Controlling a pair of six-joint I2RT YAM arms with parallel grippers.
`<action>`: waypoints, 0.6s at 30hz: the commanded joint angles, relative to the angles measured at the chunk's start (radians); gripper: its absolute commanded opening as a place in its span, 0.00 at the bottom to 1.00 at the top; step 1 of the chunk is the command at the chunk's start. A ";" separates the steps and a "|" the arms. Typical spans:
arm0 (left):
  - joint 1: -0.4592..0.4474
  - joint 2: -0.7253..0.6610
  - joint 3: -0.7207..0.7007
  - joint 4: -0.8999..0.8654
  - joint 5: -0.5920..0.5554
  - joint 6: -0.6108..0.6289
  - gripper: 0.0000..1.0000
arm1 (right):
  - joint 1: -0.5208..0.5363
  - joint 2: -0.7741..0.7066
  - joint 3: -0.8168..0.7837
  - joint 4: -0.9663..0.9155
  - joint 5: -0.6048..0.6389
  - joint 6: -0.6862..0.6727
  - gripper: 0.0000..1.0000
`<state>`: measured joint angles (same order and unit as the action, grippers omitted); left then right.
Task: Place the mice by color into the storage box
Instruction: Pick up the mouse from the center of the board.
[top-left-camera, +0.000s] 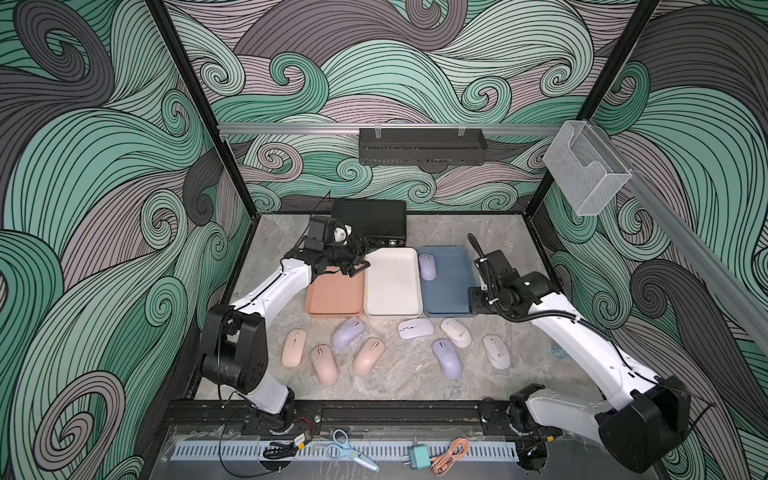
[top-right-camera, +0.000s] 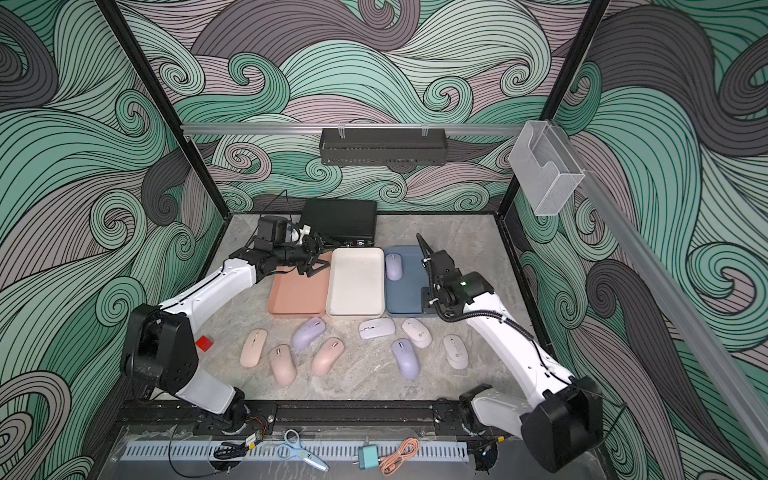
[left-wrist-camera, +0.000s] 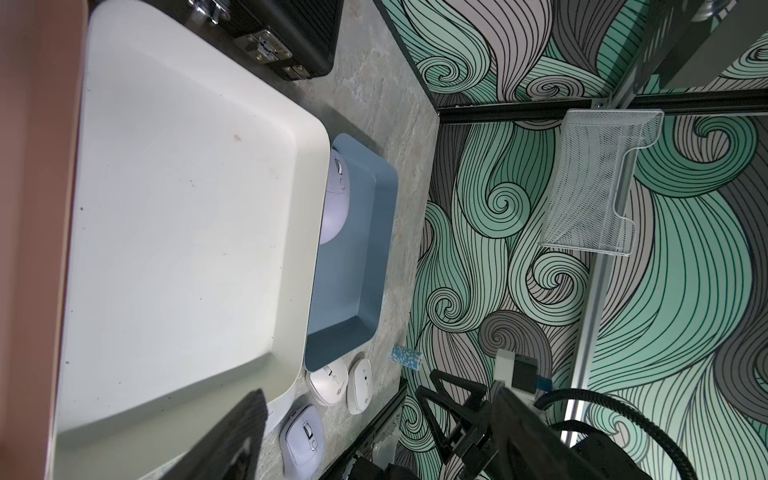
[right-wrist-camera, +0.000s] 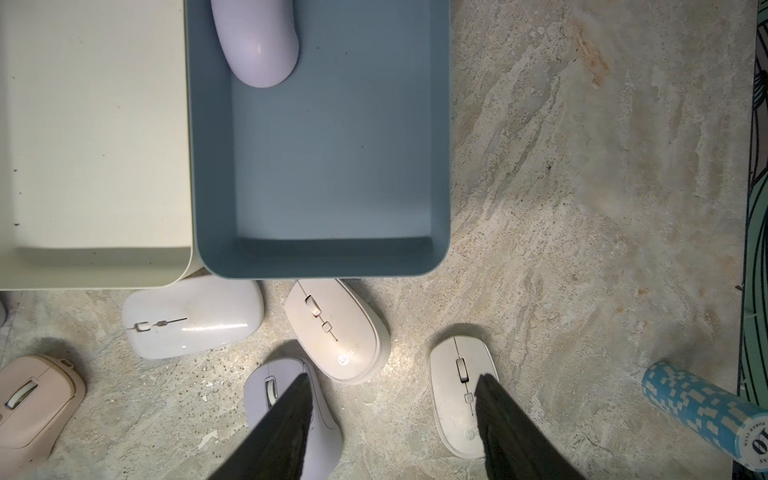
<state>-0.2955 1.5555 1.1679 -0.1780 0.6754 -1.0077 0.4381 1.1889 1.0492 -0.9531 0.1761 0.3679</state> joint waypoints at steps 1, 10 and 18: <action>-0.013 -0.038 -0.016 0.014 -0.074 0.036 0.84 | 0.008 -0.015 0.013 -0.062 -0.043 0.004 0.64; -0.057 -0.089 -0.015 -0.015 -0.150 0.116 0.88 | 0.038 -0.082 -0.052 -0.025 -0.196 -0.010 0.67; -0.067 -0.026 0.067 -0.130 -0.108 0.201 0.91 | 0.135 -0.107 -0.065 -0.105 -0.099 0.035 0.63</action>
<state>-0.3565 1.5101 1.1915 -0.2462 0.5591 -0.8650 0.5510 1.0985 0.9901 -1.0119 0.0471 0.3687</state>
